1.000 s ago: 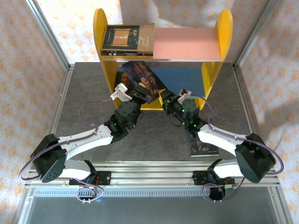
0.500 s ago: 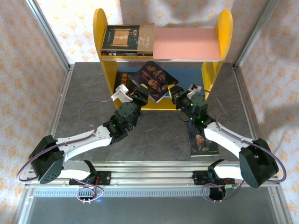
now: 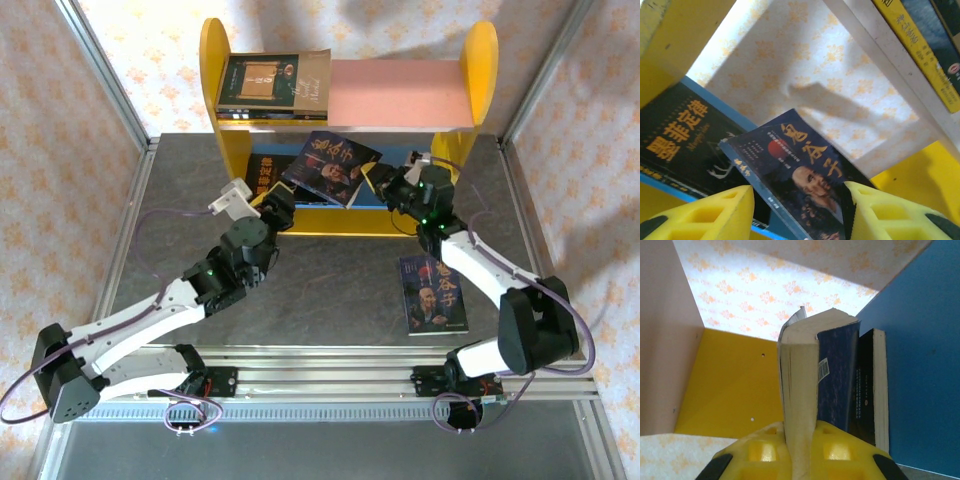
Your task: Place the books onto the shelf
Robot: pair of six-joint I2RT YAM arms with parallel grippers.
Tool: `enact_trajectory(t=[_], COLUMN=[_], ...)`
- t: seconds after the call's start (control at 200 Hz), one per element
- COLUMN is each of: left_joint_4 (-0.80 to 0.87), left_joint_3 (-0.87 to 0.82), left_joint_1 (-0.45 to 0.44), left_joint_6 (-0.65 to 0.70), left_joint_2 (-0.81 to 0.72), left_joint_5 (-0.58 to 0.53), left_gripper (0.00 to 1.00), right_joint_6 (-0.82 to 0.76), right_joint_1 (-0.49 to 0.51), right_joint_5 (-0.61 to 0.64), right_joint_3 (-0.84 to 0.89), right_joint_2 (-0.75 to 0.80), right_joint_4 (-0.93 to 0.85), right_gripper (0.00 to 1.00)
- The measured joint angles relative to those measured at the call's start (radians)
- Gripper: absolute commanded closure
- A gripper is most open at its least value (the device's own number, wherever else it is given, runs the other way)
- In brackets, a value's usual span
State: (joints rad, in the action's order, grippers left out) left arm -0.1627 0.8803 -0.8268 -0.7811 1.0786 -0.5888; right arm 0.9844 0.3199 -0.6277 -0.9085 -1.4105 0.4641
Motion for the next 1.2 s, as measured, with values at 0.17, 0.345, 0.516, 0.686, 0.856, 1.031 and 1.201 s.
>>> enact_trajectory(t=[0.17,0.345,0.516,0.686,0.856,1.031,1.201], left_joint_4=[0.215,0.376,0.483,0.533,0.568,0.588,0.597], left_joint_3=[0.112,0.162,0.164,0.150,0.134,0.117,0.113], left_joint_1=[0.021,0.031,0.042,0.044,0.044,0.051,0.058], left_joint_6=[0.066,0.105,0.114,0.117,0.117,0.117,0.117], left_joint_2=[-0.003,-0.004,-0.008,-0.045,-0.077,-0.103,-0.113], left_joint_5=[0.018,0.070,0.111,0.124,0.133,0.133,0.133], left_gripper=[0.50,0.50,0.50,0.49,0.49,0.49,0.49], right_joint_6=[-0.145,-0.258,-0.336,-0.374,-0.386,-0.388,-0.387], right_joint_1=[-0.016,-0.026,-0.033,-0.035,-0.035,-0.035,-0.035], right_joint_5=[-0.093,-0.175,-0.227,-0.268,-0.305,-0.320,-0.324], right_joint_3=[-0.094,-0.151,-0.195,-0.228,-0.268,-0.301,-0.327], right_joint_2=[-0.040,-0.097,-0.160,-0.213,-0.269,-0.321,-0.365], right_joint_4=[-0.113,-0.176,-0.225,-0.233,-0.233,-0.230,-0.222], right_gripper=[0.92,0.92,0.92,0.92,0.92,0.92,0.91])
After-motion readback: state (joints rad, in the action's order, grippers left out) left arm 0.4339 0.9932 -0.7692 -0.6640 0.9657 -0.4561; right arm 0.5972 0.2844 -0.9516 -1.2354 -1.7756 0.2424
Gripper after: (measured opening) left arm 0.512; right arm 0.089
